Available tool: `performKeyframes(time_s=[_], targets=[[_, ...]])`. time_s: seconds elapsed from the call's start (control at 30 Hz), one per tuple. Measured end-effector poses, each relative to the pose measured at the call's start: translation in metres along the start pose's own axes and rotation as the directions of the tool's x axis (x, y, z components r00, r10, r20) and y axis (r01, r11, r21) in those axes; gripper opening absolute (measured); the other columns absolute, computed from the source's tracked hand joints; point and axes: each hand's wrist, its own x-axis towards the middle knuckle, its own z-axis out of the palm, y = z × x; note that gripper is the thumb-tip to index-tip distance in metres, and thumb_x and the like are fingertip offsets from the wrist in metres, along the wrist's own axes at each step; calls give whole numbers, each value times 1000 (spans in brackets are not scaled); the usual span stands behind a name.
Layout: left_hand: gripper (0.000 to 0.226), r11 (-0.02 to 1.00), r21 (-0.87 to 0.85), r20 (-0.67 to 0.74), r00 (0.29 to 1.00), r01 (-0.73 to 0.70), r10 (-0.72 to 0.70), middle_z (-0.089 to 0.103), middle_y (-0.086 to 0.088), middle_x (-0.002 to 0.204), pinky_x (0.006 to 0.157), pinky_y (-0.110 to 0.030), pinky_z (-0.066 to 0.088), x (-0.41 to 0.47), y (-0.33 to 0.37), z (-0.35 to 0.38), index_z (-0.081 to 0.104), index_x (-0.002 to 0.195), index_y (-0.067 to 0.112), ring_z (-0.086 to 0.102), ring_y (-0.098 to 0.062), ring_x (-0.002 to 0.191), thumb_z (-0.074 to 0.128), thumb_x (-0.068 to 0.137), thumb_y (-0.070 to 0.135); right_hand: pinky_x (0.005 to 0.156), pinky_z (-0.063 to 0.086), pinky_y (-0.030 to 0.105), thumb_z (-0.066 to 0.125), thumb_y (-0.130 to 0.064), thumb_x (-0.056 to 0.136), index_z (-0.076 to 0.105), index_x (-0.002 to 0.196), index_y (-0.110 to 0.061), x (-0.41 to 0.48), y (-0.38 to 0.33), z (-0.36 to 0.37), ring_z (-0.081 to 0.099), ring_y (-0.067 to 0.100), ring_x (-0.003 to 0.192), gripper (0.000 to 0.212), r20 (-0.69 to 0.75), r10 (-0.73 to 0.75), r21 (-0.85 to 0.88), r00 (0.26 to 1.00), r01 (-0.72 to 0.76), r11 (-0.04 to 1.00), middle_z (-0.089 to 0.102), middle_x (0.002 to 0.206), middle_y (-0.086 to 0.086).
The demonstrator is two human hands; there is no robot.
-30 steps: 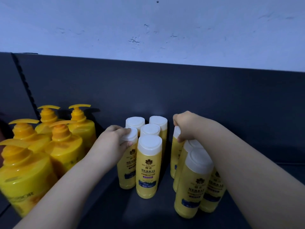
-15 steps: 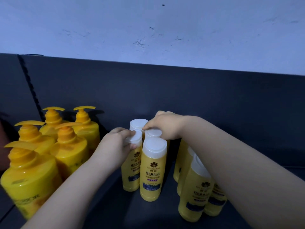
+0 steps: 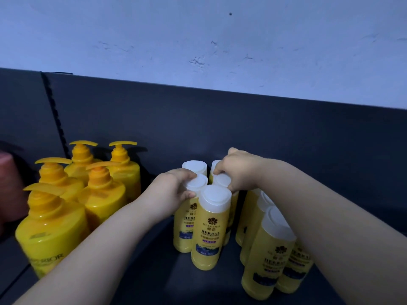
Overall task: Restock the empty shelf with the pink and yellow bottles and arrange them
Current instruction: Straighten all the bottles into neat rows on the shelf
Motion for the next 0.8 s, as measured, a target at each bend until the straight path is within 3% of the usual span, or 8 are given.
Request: performKeyframes(time_s=[0.13,0.23,0.27,0.4,0.47,0.57,0.7,0.8], targets=[[49,984,175,96,995,-20,3,52,0,136,104,-23,31,9,2,-11,54,132,20,41,-17,128,61,88,40,89,48,39,70,-36,71,49,126,-38,4,11,11,45,21,109,59,2,36,23,999,-36,999,47,117,-1],[35,994,112,46,999,-17,12,64,-3,118,95,-29,41,20,7,-22,68,111,15,55,-19,113,53,93,40,99,41,34,67,-35,78,49,133,-32,-2,19,5,41,15,119,57,12,13,213,1000,-15,977,44,131,-6],[34,994,111,14,1000,14,-15,65,-3,116,92,-30,44,27,8,-24,66,113,17,57,-20,109,52,93,40,97,41,30,64,-33,82,51,131,-29,-4,20,1,44,13,117,51,-28,12,268,1000,-4,963,45,132,-7],[41,967,213,54,987,139,-154,62,-5,117,86,-32,49,60,17,-22,56,125,21,57,-22,105,55,90,43,90,47,34,59,-38,88,52,129,-18,7,18,-4,54,19,109,47,-181,174,291,968,-116,950,53,128,1],[49,952,232,142,961,202,-238,57,-5,122,85,-31,48,72,24,-18,51,129,21,55,-23,108,55,87,47,85,50,35,58,-47,86,53,125,-14,18,14,-2,57,24,105,51,-109,264,286,958,-224,932,57,121,5],[48,924,249,226,911,289,-345,55,-4,112,73,-29,47,80,31,-16,53,125,19,55,-23,93,55,85,45,61,45,29,61,-51,82,58,106,-10,27,4,-1,56,21,77,48,-20,316,309,949,-295,904,58,95,4],[27,944,187,198,931,272,-308,56,-2,98,73,-29,49,86,26,-13,60,102,18,53,-21,83,62,80,34,50,37,25,68,-47,79,55,91,-10,33,1,1,47,17,62,41,-29,381,370,924,-344,863,49,78,2],[26,959,165,188,947,231,-261,55,-2,97,77,-31,50,88,22,-11,61,102,17,52,-21,84,65,79,29,53,39,26,69,-48,78,54,96,-11,34,2,2,51,18,69,44,6,413,425,911,-376,823,52,89,3]])
